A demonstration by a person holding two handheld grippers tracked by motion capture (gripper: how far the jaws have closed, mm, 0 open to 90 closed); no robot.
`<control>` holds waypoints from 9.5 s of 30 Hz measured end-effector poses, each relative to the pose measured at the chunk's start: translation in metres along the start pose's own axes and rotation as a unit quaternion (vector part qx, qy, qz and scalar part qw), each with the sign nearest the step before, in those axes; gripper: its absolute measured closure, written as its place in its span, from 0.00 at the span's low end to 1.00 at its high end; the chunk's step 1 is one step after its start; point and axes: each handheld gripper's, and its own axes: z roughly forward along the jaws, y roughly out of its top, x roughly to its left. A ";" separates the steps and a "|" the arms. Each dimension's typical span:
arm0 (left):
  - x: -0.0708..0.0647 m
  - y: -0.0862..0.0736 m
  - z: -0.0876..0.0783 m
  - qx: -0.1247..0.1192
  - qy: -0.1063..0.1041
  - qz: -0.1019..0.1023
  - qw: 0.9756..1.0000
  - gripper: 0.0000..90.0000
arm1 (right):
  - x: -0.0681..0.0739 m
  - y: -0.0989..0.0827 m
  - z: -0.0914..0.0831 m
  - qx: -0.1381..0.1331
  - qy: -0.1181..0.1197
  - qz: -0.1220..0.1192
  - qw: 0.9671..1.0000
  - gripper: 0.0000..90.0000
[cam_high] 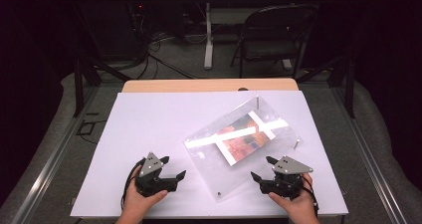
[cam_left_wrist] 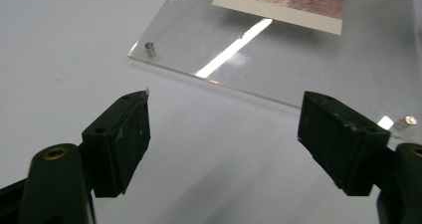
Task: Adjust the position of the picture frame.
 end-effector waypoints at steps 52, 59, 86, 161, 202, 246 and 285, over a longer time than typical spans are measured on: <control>-0.004 0.014 0.011 -0.007 -0.026 0.006 1.000 0.26 | 0.004 -0.009 0.000 0.136 0.035 0.005 0.990 1.00; -0.002 0.011 0.008 -0.008 -0.023 0.003 1.000 0.26 | 0.001 -0.007 0.014 0.158 0.042 0.029 0.986 1.00; 0.004 -0.002 -0.013 -0.010 0.004 -0.015 1.000 0.27 | 0.017 0.013 0.052 0.187 0.107 0.025 0.976 1.00; -0.050 0.039 0.081 0.103 -0.045 0.017 0.994 1.00 | -0.057 0.006 -0.033 0.019 -0.043 0.061 0.997 0.56; -0.038 0.038 0.086 0.118 -0.054 0.001 0.992 1.00 | -0.076 -0.007 0.048 0.086 -0.015 0.031 0.996 0.92; 0.051 0.051 0.081 0.071 0.021 -0.117 0.990 1.00 | 0.041 0.019 0.073 0.102 0.112 -0.036 0.988 0.90; -0.068 0.037 0.081 0.102 -0.107 -0.021 0.989 0.73 | -0.100 0.003 0.046 0.070 -0.082 0.088 0.990 0.78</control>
